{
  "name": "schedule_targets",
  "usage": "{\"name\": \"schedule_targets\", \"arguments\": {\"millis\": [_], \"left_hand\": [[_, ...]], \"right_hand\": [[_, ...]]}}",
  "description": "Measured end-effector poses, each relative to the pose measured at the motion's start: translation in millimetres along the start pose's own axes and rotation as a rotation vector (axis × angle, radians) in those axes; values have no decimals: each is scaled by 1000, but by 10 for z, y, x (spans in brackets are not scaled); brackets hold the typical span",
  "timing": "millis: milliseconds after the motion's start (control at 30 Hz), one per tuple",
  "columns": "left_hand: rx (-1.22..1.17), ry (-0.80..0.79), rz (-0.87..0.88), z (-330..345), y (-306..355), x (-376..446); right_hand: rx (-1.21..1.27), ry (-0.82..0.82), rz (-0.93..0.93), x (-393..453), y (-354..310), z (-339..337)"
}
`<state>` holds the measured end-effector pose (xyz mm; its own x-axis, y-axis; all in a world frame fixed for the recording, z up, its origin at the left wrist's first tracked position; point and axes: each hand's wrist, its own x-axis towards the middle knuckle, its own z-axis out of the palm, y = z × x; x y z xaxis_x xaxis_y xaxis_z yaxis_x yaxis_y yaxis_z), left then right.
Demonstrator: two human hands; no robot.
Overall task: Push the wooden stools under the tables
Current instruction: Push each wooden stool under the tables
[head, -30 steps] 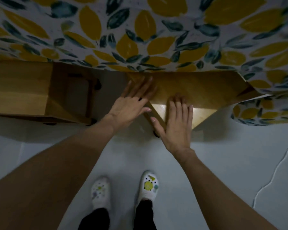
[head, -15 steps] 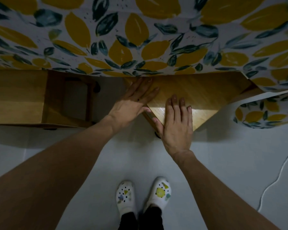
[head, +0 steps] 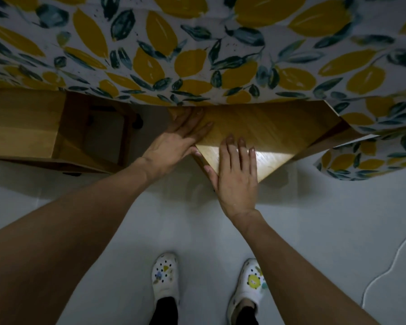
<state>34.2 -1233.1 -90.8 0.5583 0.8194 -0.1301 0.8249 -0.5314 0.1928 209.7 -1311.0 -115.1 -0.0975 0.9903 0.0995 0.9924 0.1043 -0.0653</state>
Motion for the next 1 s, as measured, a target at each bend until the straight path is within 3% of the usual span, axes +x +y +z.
{"name": "schedule_targets", "arguments": {"millis": [100,367,500,633,767,1000], "left_hand": [[85,41,-32,88,235,-98],[63,25,-334,474,1576,-416],[44,-41,-250,563,1965,-656],[172,2,-231,487,1640,-670],[174,-98,-197,403,1415,-550],[131,-83,-201,376,1526,-290]], "right_hand": [[0,-27,-94,-119,216,-31],[-13,-175,-481,-522,1385,-238],[-16,-263,-628,-669,1996,-389],[29,-286,-524,-790,1993,-485],[-1,-321,-309,-822,1755,-423],[-17,-340,-339,-612,2056,-405]]}}
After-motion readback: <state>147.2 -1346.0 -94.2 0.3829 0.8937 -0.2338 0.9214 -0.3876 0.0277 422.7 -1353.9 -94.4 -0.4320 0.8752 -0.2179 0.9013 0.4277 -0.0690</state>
